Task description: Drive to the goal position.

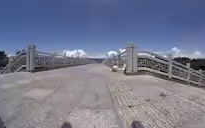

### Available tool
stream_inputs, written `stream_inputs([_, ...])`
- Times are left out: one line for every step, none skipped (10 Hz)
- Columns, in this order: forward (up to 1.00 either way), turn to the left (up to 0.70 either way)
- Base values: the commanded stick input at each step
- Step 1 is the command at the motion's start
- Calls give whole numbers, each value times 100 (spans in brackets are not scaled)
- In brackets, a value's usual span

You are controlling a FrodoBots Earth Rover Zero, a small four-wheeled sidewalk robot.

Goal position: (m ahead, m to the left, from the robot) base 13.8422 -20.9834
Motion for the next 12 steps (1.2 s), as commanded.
stream_inputs([70, -14])
stream_inputs([70, -14])
stream_inputs([70, -14])
stream_inputs([70, -14])
stream_inputs([70, -14])
stream_inputs([70, -14])
stream_inputs([70, -14])
stream_inputs([70, -14])
stream_inputs([70, -14])
stream_inputs([70, -14])
stream_inputs([70, -14])
stream_inputs([70, -14])
